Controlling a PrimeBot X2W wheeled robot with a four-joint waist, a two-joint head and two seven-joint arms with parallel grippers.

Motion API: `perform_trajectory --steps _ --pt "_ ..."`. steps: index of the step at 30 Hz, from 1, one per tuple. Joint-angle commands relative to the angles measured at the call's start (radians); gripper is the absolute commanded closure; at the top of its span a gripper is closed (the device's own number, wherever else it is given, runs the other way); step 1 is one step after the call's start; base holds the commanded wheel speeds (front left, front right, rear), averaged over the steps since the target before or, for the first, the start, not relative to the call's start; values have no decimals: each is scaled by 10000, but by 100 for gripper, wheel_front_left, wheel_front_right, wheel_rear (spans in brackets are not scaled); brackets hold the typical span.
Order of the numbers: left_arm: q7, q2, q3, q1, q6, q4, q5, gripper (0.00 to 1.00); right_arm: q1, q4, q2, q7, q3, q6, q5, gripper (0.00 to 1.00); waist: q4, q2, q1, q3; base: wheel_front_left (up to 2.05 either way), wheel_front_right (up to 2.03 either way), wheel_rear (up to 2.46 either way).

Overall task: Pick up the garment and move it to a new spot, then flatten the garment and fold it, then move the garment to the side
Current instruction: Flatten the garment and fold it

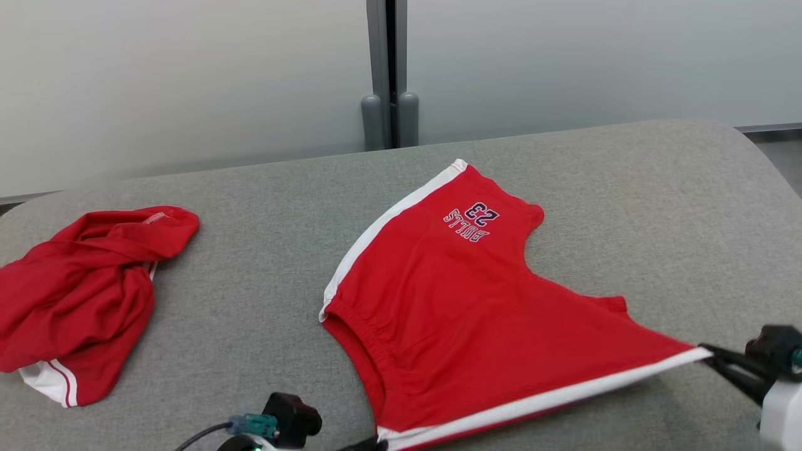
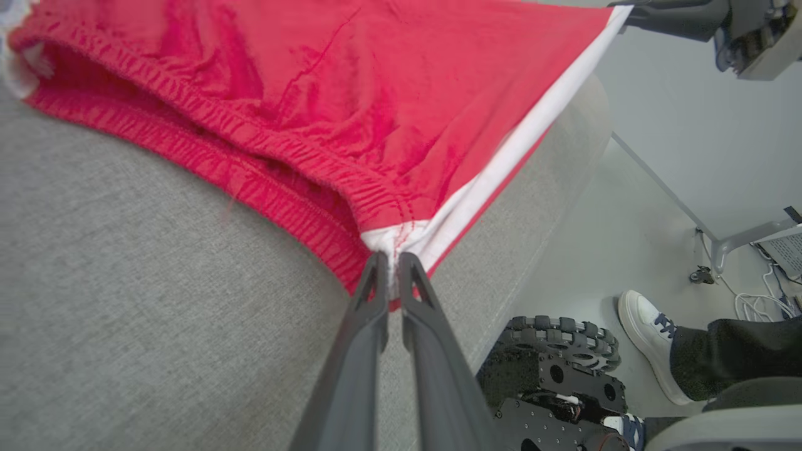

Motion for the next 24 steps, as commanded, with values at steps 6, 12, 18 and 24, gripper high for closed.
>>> perform_trajectory --steps 6,12,18,24 --pt "-410 217 710 -480 440 -647 -29 100 -982 -613 -433 527 -474 -28 -210 100 457 -1 0 232 0 0 0" --pt "-761 -181 1306 -1027 549 -805 -180 100 -2323 -733 -458 1061 -436 -28 -830 100 1185 -1 0 926 0 0 0" --pt "-951 -723 1574 -1672 310 -528 -133 100 -3755 -608 -449 1508 -175 -28 -1092 100 1891 -1 0 1683 0 0 0" --pt "-1127 -1495 1798 -2473 -62 219 -128 100 -5522 -380 -224 2174 404 -26 -1350 100 2622 -1 0 2620 0 0 0"
